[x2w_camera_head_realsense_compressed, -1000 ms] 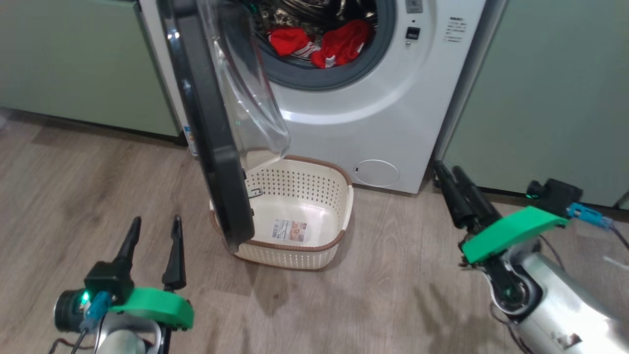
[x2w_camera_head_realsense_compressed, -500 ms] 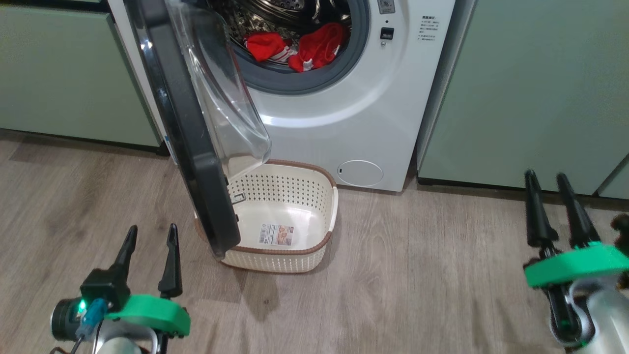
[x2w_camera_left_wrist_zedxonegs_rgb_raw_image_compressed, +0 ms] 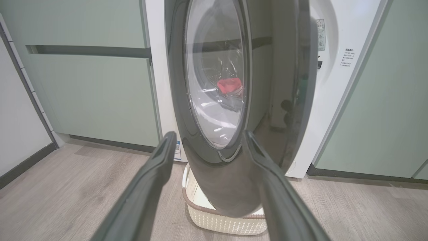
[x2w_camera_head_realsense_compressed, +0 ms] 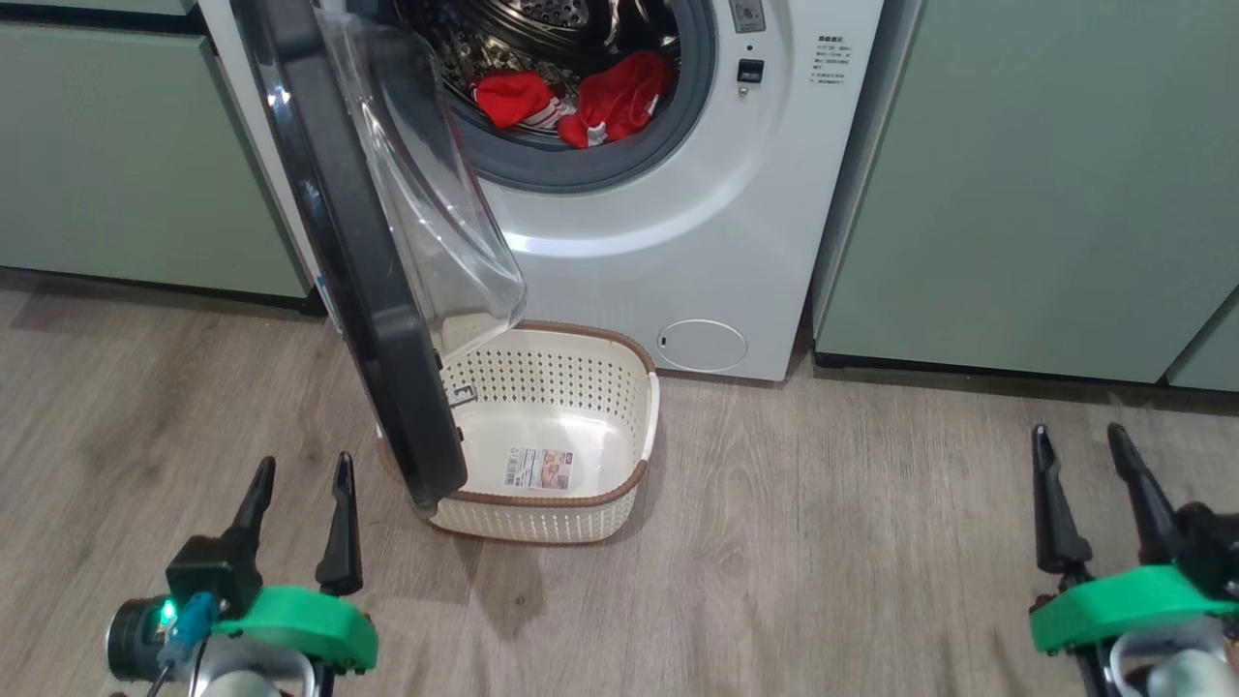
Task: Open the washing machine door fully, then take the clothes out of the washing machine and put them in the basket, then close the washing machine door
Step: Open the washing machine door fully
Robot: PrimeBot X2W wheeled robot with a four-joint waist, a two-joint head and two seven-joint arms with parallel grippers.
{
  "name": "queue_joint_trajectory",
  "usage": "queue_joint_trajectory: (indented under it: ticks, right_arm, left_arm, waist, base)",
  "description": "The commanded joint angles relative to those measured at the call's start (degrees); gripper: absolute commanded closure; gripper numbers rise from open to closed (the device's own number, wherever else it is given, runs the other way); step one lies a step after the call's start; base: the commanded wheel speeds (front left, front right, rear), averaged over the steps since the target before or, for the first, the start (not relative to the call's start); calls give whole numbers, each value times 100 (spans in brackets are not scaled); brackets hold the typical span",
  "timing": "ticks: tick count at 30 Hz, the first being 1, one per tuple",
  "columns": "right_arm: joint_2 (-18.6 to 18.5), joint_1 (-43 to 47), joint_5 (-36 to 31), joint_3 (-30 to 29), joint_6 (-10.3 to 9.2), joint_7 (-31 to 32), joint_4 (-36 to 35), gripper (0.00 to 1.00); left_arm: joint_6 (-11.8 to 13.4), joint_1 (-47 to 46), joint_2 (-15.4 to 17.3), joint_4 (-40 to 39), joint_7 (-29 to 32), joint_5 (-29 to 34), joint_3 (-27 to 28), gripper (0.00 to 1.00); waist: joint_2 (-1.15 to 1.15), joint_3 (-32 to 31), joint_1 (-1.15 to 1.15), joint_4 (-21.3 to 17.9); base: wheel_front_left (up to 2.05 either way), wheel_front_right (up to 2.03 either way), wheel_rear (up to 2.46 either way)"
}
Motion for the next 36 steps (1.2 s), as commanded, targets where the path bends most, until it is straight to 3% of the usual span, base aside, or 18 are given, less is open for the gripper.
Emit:
queue_joint_trajectory:
  ticks: [1, 24, 25, 26, 27, 28, 36]
  right_arm:
    - [-13, -10, -96, 64, -4, -53, -217, 0]
    - [199, 297, -353, -89, -4, -53, -151, 0]
    - [200, 295, -356, -88, -4, -53, -144, 0]
    - [202, 295, -357, -86, -4, -53, -137, 0]
    - [204, 295, -356, -84, -4, -53, -131, 0]
    - [206, 295, -352, -82, -4, -53, -123, 0]
    - [245, 264, -336, -49, -4, -53, -90, 0]
  left_arm:
    - [36, -211, 50, -155, -38, 12, 170, 0]
    - [63, -214, 49, -68, -38, -51, 138, 0]
    - [66, -216, 49, -68, -38, -57, 143, 6]
    - [68, -216, 49, -66, -38, -63, 146, 49]
    - [82, -218, 49, -76, -38, -72, 157, 80]
    - [102, -219, 49, -115, -38, -84, 179, 100]
    - [360, -409, 49, -675, -38, -434, 725, 100]
  waist:
    - [0, -8, 0, -4]
    - [0, -57, 0, -32]
    - [0, -56, 0, -30]
    - [0, -56, 0, -26]
    - [0, -57, 0, -23]
    - [0, -55, 0, -19]
    - [0, -31, 0, 27]
  base:
    - [0, 0, 0]
    - [0, 0, 0]
    - [0, 0, 0]
    - [0, 0, 0]
    - [0, 0, 0]
    - [0, 0, 0]
    - [0, 0, 0]
